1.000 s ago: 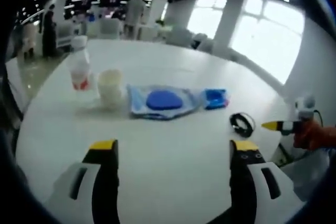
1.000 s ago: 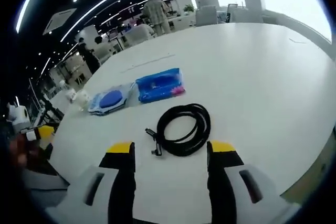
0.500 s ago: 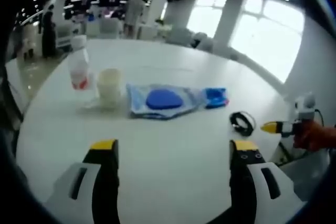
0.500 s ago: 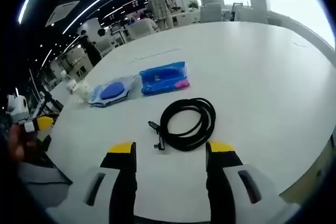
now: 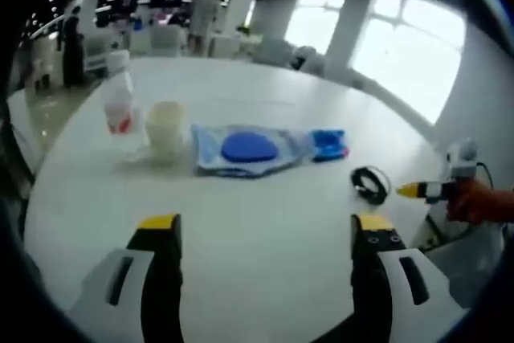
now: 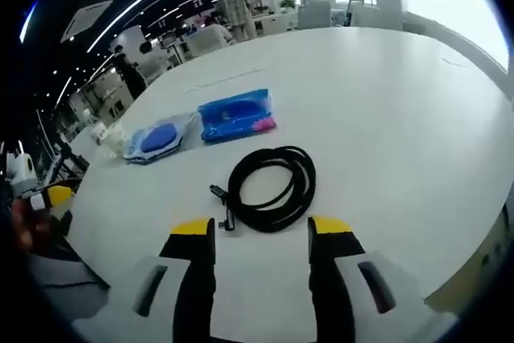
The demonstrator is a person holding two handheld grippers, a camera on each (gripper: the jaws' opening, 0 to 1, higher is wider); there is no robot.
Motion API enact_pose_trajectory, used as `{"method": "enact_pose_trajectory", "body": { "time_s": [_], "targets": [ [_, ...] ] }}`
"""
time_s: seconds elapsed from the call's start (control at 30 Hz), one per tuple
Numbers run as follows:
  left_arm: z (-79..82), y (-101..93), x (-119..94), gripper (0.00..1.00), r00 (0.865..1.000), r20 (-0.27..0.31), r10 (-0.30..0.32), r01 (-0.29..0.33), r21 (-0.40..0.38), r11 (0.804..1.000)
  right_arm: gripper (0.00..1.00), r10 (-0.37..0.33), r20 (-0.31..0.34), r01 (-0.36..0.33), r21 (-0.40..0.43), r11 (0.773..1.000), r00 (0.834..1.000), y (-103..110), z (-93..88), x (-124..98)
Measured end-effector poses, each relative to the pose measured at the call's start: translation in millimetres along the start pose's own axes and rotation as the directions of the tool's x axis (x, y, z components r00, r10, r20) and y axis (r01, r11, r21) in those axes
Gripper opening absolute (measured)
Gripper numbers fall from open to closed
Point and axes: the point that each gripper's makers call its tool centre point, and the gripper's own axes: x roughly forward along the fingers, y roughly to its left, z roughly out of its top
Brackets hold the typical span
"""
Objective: Arrange the tabletop items into an orderly group along one side of the table until the central work area is clear of visible clutter.
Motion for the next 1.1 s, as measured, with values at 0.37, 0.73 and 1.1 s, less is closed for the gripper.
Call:
{"method": "enact_pose_trajectory", "body": {
  "time_s": [0.37,0.73,1.1],
  "targets": [
    [-5.4,0.9,2,0.83,1.000,-0.024,0.004,-0.004,0.013,1.000,0.40,-0.031,-0.068,0.027,-0.050,0.998,0.997,-32,24.7,41],
    [-14.7,13.0,3,0.83,0.998,-0.055,0.040,-0.041,-0.002,0.999,0.28,-0.075,-0.146,0.062,-0.091,0.994,0.986,-44,11.0,70],
    [-19.3,12.2,7,0.82,0.996,-0.075,0.039,-0.039,0.002,0.999,0.09,-0.071,-0.138,0.052,-0.135,0.989,0.988,-40,8.8,67]
  ]
}}
